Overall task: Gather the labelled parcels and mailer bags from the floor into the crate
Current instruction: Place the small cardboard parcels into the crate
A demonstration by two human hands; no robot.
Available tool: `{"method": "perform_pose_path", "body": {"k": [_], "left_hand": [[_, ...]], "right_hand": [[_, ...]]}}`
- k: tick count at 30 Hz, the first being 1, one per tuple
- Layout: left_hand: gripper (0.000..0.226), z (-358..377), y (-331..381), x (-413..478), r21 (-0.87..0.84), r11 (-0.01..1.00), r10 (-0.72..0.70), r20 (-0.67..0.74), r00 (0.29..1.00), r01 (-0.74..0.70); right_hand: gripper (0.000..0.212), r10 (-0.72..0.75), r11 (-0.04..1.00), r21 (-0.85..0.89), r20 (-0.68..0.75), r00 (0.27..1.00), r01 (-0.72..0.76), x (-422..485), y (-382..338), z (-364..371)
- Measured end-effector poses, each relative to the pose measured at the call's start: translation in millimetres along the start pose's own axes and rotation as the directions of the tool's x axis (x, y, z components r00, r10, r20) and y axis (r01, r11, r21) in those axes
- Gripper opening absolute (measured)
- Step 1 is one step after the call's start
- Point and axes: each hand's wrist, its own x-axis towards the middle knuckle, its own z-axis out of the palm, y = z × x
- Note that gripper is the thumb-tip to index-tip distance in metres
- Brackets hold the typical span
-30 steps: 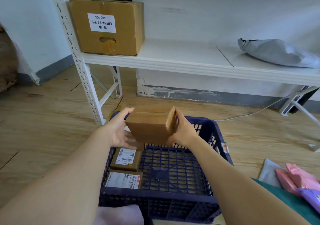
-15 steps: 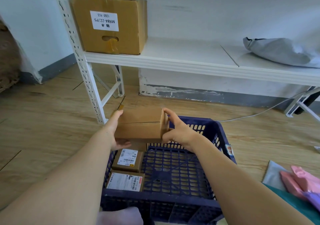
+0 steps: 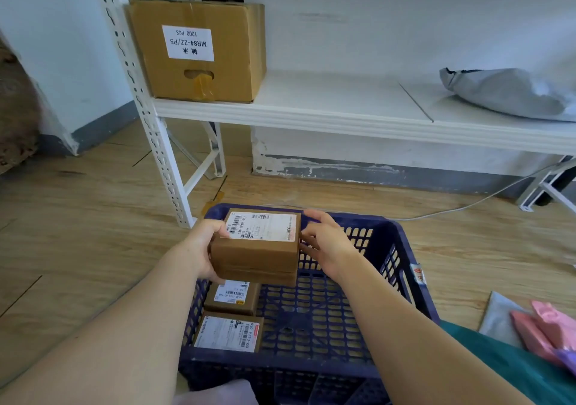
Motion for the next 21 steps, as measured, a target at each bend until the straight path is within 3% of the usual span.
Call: {"method": "perform_pose_path", "body": {"k": [2, 6, 8, 13, 15, 21], "left_hand": [[0.037, 0, -1, 4, 0.082, 0.997, 0.001, -0.033, 0.999, 0.002], [0.042, -3, -9, 23, 0.309, 0.95, -0.027, -0.082, 0.996, 0.051], [0.041, -7, -16, 33, 0.432, 0.897, -0.046, -0.127, 0.991, 0.097], [0.036, -12, -33, 56, 0.61, 0.777, -0.05, -0.186, 0.981, 0.155], [0.03, -7, -41, 66, 0.686, 0.713, -0.007, -0.203, 0.979, 0.147], [0.049, -8, -59, 108, 0.856, 0.51, 0.243, -0.244, 0.939, 0.091]], "right_hand": [[0.042, 0.078, 0.995, 0.069, 0.005, 0.997, -0.078, 8, 7, 5], [0.032, 0.152, 0.984, -0.087, -0.019, 0.988, -0.153, 29, 31, 17], [0.014, 0.203, 0.974, -0.093, -0.025, 0.979, -0.205, 37, 45, 20], [0.015, 0.36, 0.926, -0.118, -0.006, 0.933, -0.358, 56, 70, 30], [0.016, 0.389, 0.913, -0.125, -0.021, 0.921, -0.388, 64, 79, 33], [0.024, 0.446, 0.878, -0.161, -0.071, 0.892, -0.452, 93, 99, 45]]}}
